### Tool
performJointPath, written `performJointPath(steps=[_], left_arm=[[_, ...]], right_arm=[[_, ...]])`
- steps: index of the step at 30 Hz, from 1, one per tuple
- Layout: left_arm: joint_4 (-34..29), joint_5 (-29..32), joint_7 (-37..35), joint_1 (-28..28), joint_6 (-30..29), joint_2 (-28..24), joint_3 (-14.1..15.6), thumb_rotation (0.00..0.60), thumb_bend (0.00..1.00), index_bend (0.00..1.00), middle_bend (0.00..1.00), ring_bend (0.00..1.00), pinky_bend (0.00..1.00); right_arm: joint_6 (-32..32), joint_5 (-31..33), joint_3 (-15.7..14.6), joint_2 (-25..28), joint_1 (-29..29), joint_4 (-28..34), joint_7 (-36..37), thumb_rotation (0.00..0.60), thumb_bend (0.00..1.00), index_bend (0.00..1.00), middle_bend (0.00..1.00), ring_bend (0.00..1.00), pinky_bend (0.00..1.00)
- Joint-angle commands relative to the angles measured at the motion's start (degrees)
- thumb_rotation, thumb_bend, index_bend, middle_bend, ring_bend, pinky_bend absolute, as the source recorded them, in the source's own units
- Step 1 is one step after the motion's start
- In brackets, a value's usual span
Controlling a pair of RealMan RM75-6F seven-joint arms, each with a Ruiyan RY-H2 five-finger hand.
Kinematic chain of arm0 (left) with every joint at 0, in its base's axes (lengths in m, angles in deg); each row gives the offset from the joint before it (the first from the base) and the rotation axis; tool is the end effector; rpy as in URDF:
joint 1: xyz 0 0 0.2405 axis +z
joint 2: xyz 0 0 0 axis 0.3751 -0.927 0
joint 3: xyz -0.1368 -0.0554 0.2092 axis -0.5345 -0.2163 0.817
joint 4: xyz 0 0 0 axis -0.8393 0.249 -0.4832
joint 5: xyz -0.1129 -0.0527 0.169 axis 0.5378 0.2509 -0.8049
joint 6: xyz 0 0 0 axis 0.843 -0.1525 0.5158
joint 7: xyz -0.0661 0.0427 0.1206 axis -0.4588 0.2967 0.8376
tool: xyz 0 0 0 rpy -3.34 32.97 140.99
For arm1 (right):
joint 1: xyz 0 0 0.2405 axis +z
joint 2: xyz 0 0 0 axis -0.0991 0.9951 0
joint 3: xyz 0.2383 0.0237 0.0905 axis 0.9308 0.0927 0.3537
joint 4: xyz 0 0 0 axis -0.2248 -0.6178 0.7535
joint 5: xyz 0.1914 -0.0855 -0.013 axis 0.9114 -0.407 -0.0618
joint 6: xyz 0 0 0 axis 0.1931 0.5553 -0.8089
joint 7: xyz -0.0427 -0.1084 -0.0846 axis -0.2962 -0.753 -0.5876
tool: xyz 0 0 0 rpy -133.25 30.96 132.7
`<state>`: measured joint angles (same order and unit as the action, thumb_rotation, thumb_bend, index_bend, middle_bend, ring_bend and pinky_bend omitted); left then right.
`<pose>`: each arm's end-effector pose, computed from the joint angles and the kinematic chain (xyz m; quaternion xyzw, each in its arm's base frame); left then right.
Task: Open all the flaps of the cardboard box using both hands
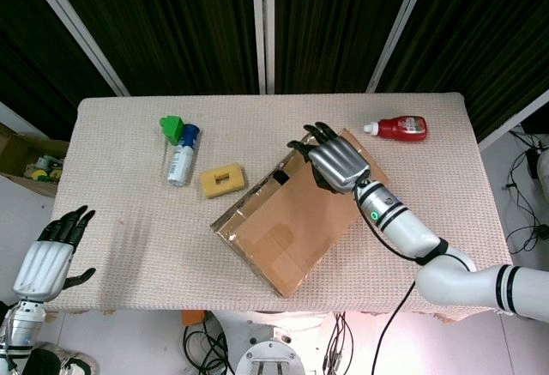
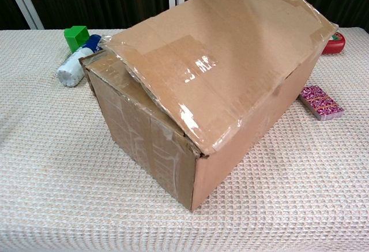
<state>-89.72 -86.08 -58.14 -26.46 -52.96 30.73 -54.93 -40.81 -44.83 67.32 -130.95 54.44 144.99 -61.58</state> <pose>-0.3039 0.1594 0.1329 -0.6596 -0.3555 -0.3497 0.5624 -0.0375 -0.3678 0.0932 0.7973 -0.3164 0.3709 0.3558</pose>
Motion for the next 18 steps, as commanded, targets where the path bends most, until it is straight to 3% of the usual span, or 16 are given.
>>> performJointPath(steps=[1,11,18], left_arm=[[-0.04,-0.05,0.04,-0.03,-0.01,-0.01,-0.02,0.600,0.12,0.04,0.05,0.09,0.20],[-0.97,-0.22,1.13,-0.22,0.19,-0.16,-0.04,0.600,0.12,0.04,0.05,0.09,0.20],[-1.62,-0.23,1.87,-0.35,0.46,-0.29,-0.01,0.600,0.12,0.04,0.05,0.09,0.20]], right_arm=[[0.66,-0.47,0.12,0.99,-0.40,1.05,0.59,0.590,0.94,0.19,0.54,0.05,0.00],[2.14,-2.82,1.78,7.92,-2.75,8.52,4.14,0.588,0.93,0.16,0.57,0.07,0.00],[3.60,-8.29,2.17,15.08,-6.90,15.31,7.55,0.581,0.91,0.15,0.56,0.08,0.00]])
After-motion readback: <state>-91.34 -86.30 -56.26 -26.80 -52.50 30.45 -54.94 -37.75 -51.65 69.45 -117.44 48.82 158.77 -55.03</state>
